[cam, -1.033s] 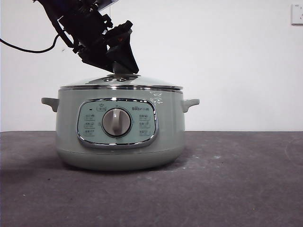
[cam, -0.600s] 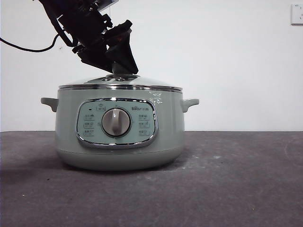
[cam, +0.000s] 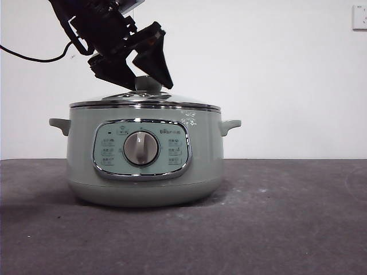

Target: Pick up the pumpkin,open the lid,put the pumpkin in the pot,close the lid

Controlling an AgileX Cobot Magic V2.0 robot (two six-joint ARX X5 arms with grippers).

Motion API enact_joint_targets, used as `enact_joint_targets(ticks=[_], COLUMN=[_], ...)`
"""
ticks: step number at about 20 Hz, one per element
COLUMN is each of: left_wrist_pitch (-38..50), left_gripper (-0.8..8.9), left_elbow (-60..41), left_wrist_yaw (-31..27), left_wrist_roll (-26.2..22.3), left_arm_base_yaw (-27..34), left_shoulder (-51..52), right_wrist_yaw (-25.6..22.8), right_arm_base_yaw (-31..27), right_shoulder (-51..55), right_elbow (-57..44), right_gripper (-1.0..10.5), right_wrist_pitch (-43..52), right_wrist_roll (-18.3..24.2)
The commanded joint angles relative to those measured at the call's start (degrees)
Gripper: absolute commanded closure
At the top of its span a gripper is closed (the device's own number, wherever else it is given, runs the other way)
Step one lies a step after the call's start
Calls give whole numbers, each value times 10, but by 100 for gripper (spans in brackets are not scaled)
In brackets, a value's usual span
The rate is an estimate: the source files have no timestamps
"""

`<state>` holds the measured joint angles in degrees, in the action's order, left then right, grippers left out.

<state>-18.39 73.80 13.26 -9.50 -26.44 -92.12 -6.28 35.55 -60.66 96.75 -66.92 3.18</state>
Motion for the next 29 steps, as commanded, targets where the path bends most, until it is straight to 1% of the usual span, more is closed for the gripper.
enact_joint_targets(ticks=[1, 5, 8, 9, 11, 12, 13, 14, 15, 16, 17, 18, 19, 21, 24, 29], left_wrist_pitch=[-5, -33, -88, -125, -209, -251, -291, -327, -359, -385, -404, -418, -425, -430, -436, -445], left_gripper=[196, 196, 197, 197, 198, 214, 302, 437, 605, 771, 822, 819, 819, 818, 818, 817], left_elbow=[-1, 1, 15, 26, 57, 75, 93, 111, 128, 144, 158, 170, 177, 181, 181, 181], left_wrist_yaw=[3, 4, 6, 6, 16, 26, 38, 45, 53, 63, 68, 67, 67, 67, 64, 64], left_wrist_roll=[-5, 4, 5, 5, 5, 5, 5, 5, 5, 5, 5, 5, 5, 5, 5, 5], left_arm_base_yaw=[-1, -1, -1, -1, -2, -2, -2, -2, -2, -2, -2, -2, -2, -2, -2, -2], left_shoulder=[19, 53, 87, 107, 146, 163, 181, 196, 210, 223, 233, 242, 250, 262, 264, 264], right_wrist_yaw=[26, 53, 94, 114, 139, 139, 139, 139, 139, 141, 152, 170, 185, 181, 182, 180], right_arm_base_yaw=[1, 1, 1, 1, 1, 1, 1, 2, 1, 2, 1, 1, 1, 1, 1, 1], right_shoulder=[-5, -10, -16, -20, -28, -33, -38, -42, -47, -51, -54, -56, -57, -59, -57, -52], right_elbow=[0, 0, 0, 0, 0, 0, 0, 0, 0, 0, 0, 0, 0, 0, 0, 0], right_gripper=[290, 290, 291, 301, 405, 450, 491, 556, 648, 769, 909, 959, 956, 946, 946, 946], right_wrist_pitch=[-11, -25, -37, -48, -73, -83, -94, -103, -111, -116, -116, -116, -116, -113, -112, -113], right_wrist_roll=[-7, -7, -7, -7, -5, -5, -4, -4, -4, -2, 3, 14, 22, 23, -4, -3])
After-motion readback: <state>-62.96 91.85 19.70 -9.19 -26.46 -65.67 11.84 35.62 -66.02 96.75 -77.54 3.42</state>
